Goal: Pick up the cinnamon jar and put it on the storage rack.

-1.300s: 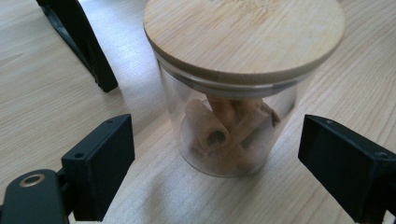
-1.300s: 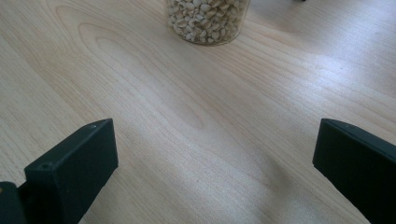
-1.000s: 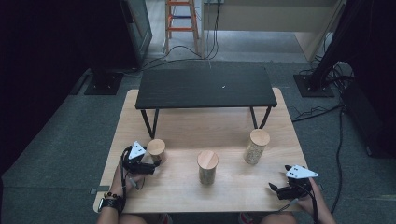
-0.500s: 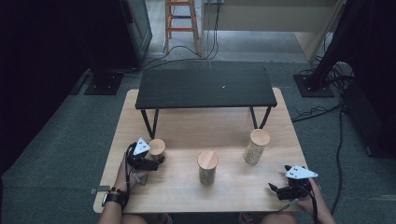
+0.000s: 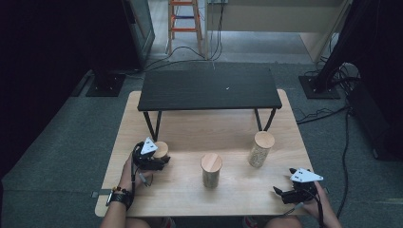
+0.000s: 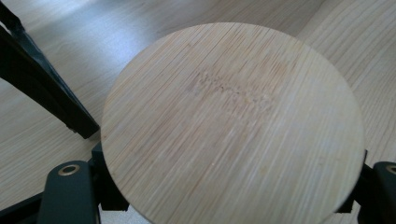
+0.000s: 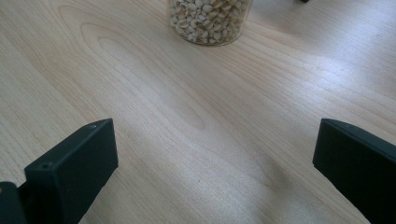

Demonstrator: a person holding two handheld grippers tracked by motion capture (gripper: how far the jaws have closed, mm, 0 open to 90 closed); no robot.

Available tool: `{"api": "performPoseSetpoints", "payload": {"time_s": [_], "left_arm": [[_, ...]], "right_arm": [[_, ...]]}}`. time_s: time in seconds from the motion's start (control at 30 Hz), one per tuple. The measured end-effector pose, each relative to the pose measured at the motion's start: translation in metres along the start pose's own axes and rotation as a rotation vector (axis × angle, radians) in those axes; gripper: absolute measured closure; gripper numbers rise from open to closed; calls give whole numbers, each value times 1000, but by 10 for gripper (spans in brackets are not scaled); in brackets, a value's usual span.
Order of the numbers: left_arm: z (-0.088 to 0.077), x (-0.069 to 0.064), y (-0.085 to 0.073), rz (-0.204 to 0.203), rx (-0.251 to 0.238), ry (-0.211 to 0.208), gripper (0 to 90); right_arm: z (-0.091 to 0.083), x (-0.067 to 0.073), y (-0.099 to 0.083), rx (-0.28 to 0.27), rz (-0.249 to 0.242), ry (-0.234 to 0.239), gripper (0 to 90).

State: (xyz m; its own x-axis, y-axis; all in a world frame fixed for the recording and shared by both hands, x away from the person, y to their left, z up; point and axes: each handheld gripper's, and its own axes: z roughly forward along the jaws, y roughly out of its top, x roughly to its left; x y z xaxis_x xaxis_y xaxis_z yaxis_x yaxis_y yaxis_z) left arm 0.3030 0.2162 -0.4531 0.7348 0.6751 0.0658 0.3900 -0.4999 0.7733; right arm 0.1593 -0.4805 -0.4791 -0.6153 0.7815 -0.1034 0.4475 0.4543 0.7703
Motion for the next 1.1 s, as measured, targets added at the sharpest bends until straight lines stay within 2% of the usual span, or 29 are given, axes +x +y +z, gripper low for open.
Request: {"api": "performPoseSetpoints", "payload": {"time_s": [0.17, 0.33, 0.37, 0.53, 0.77, 0.83, 1.0, 1.1], "left_arm": [[0, 3, 3, 7, 2, -16, 253], [0, 3, -3, -8, -23, -9, 258], [-1, 0, -4, -10, -32, 2, 258], [-6, 0, -5, -23, -62, 8, 259], [-14, -3, 12, -9, -60, 5, 259], [-18, 1, 14, -13, -95, -23, 260], [-23, 4, 22, -32, -137, -38, 260], [-26, 4, 25, -24, -146, -42, 260]], "right_arm": [[0, 1, 0, 1, 1, -2, 0], [0, 1, 0, 1, -1, -3, 0], [0, 1, 0, 1, -2, -3, 0], [0, 0, 0, 3, 0, -1, 0], [0, 0, 1, 3, 2, 0, 0], [0, 0, 1, 3, 0, 2, 0], [0, 0, 0, 2, -1, 0, 0], [0, 0, 0, 0, -1, 0, 0]]}}
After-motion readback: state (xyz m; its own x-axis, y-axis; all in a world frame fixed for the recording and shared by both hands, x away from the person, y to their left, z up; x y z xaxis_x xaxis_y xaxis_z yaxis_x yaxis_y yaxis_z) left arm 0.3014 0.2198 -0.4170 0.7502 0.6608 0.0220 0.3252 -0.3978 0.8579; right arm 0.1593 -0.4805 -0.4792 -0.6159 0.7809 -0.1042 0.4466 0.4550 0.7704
